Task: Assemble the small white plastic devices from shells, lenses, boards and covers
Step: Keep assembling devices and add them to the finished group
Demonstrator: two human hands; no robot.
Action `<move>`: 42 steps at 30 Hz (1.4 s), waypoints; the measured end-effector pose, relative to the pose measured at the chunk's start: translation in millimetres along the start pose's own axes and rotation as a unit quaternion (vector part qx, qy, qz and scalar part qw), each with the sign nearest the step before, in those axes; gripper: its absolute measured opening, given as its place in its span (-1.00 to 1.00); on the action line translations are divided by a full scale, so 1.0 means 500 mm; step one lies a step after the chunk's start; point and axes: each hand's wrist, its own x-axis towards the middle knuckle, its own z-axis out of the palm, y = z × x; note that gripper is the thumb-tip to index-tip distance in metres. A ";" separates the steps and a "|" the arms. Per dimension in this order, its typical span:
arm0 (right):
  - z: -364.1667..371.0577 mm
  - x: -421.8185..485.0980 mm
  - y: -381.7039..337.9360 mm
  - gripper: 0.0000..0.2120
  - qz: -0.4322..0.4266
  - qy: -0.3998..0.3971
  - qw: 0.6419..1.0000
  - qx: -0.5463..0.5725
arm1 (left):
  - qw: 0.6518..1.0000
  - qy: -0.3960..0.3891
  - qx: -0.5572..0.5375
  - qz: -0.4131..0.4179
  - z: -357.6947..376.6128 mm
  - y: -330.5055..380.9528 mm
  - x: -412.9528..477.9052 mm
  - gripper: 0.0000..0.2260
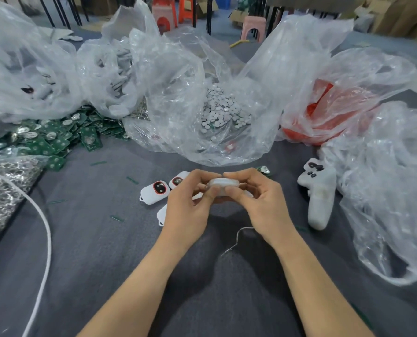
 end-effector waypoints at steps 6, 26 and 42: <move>-0.002 -0.001 -0.002 -0.84 0.008 -0.003 0.998 0.055 | 0.999 0.004 -0.045 -0.015 0.008 0.003 0.000 -0.86; 0.030 -0.017 0.002 -0.83 0.014 0.079 0.996 0.041 | 0.992 0.039 -0.103 -0.053 0.009 0.005 -0.002 -0.87; 0.037 -0.017 -0.006 -0.68 0.081 0.069 0.964 0.245 | 0.983 0.069 0.098 0.141 0.004 -0.008 -0.008 -0.72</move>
